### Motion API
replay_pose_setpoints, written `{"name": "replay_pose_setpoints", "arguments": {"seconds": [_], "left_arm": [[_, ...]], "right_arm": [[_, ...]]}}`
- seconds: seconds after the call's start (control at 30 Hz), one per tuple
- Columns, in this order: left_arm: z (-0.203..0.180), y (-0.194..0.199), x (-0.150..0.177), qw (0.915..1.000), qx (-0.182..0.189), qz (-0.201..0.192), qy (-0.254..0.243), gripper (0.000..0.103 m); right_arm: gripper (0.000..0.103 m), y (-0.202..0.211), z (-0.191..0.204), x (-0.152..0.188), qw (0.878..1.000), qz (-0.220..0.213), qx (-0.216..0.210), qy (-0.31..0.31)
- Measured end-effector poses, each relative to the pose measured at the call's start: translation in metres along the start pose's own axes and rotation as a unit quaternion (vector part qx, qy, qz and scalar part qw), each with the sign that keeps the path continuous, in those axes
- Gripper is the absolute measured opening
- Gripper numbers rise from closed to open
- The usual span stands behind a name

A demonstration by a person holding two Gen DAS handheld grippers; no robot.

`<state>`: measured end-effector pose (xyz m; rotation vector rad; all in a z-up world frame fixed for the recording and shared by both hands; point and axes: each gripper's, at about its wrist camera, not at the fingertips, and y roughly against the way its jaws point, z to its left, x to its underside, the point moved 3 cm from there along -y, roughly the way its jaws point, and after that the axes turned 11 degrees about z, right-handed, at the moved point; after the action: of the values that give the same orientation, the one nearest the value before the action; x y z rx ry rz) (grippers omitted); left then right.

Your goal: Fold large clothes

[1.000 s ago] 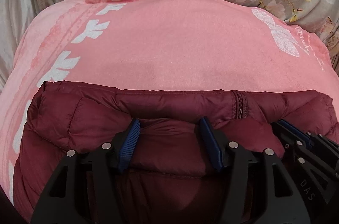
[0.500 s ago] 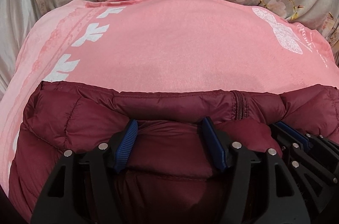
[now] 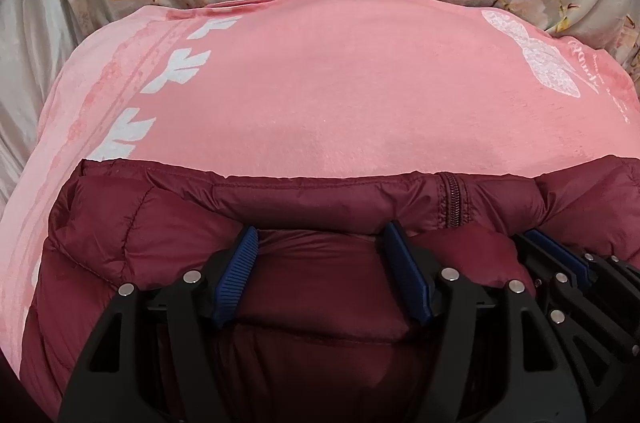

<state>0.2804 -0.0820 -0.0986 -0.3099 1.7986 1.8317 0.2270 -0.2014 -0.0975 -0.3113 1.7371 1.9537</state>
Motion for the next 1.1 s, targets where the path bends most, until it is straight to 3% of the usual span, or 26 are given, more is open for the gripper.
{"name": "replay_pose_setpoints", "arguments": {"seconds": [0.23,0.33,0.37,0.43,0.47,0.5,0.6,0.7,0.83,0.97,1.1], "left_arm": [[0.001,0.0,-0.001,1.0,0.003,0.001,0.002,0.066],[0.009,0.008,0.002,0.9995,0.03,0.005,0.009,0.068],[0.016,0.017,0.006,0.9992,0.037,0.005,0.014,0.068],[0.04,0.047,0.022,0.9974,0.061,-0.011,0.037,0.077],[0.051,0.059,0.03,0.9962,0.071,-0.019,0.046,0.087],[0.062,0.07,0.038,0.9951,0.078,-0.025,0.056,0.089],[0.096,0.089,0.067,0.9933,0.075,-0.02,0.085,0.09],[0.128,0.089,0.095,0.9908,0.067,0.009,0.117,0.09],[0.167,0.096,0.128,0.9855,0.059,0.009,0.158,0.09],[0.205,0.097,0.159,0.9713,0.06,0.021,0.229,0.09],[0.224,0.078,0.176,0.9506,0.124,0.055,0.28,0.09]], "right_arm": [[0.009,-0.001,-0.002,-0.002,1.0,-0.001,-0.014,-0.01],[0.009,0.013,-0.01,0.0,0.999,-0.019,-0.021,-0.038],[0.019,0.027,-0.013,0.005,0.998,-0.03,-0.015,-0.054],[0.02,0.062,-0.007,0.019,0.996,-0.059,-0.045,-0.05],[0.02,0.078,0.003,0.029,0.996,-0.065,-0.047,-0.033],[0.02,0.089,0.014,0.039,0.997,-0.067,-0.043,-0.012],[0.019,0.095,0.043,0.065,0.998,-0.045,-0.039,0.034],[0.019,0.082,0.061,0.084,0.998,-0.01,-0.048,0.043],[0.019,0.066,0.067,0.105,0.999,-0.001,-0.033,0.041],[0.019,0.064,0.069,0.12,0.998,-0.025,-0.014,0.047],[0.019,0.065,0.07,0.119,0.998,-0.025,-0.008,0.049]]}}
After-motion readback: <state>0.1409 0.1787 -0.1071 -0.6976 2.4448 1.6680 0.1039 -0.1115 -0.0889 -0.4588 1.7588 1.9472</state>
